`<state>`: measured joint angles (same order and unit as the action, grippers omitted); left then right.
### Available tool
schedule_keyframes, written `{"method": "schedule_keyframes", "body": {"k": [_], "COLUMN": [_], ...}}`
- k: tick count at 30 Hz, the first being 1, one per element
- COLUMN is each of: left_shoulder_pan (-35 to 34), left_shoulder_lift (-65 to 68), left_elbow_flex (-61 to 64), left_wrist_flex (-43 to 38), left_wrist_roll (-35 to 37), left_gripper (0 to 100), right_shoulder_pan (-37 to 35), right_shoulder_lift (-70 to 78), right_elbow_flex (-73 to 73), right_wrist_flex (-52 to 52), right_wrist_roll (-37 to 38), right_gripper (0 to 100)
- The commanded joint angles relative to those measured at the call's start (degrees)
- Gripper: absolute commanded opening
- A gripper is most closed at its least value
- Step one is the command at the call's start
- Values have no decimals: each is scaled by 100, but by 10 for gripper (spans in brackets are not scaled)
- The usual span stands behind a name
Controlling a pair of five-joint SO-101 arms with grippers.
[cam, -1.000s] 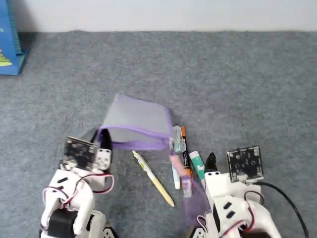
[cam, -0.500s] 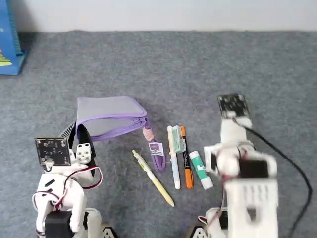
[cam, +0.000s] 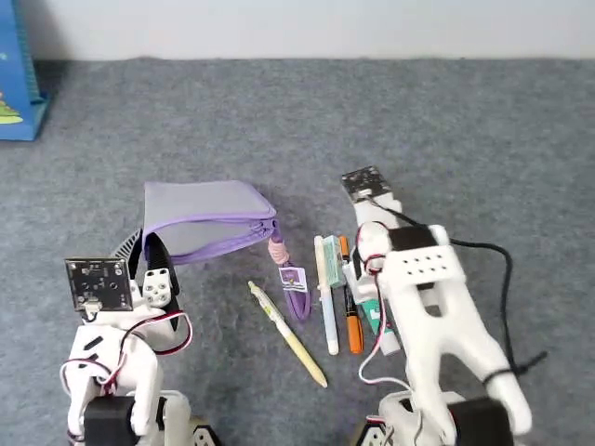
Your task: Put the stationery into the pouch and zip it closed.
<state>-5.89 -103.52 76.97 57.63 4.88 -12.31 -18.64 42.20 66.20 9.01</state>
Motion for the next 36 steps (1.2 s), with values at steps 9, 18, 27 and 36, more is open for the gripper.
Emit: {"method": "schedule_keyframes", "body": {"k": [9, 18, 27, 36], "left_shoulder_pan": [-26, -26, 237, 246], "left_shoulder_lift": [-97, -97, -97, -97], "left_elbow_flex": [-286, -277, -277, -277], "left_wrist_flex": [-70, -70, -35, -44], "left_wrist_roll": [97, 97, 105, 105], "left_gripper": [12, 12, 12, 12], "right_shoulder_pan": [-127, -101, -136, -743], "right_shoulder_lift": [1349, 1235, -857, -3125], "right_elbow_flex": [-316, -308, -299, -299], "right_wrist_flex": [-558, -435, 453, 690], "right_wrist_roll": [79, 70, -105, -1169], "right_gripper": [161, 9, 8, 8]}}
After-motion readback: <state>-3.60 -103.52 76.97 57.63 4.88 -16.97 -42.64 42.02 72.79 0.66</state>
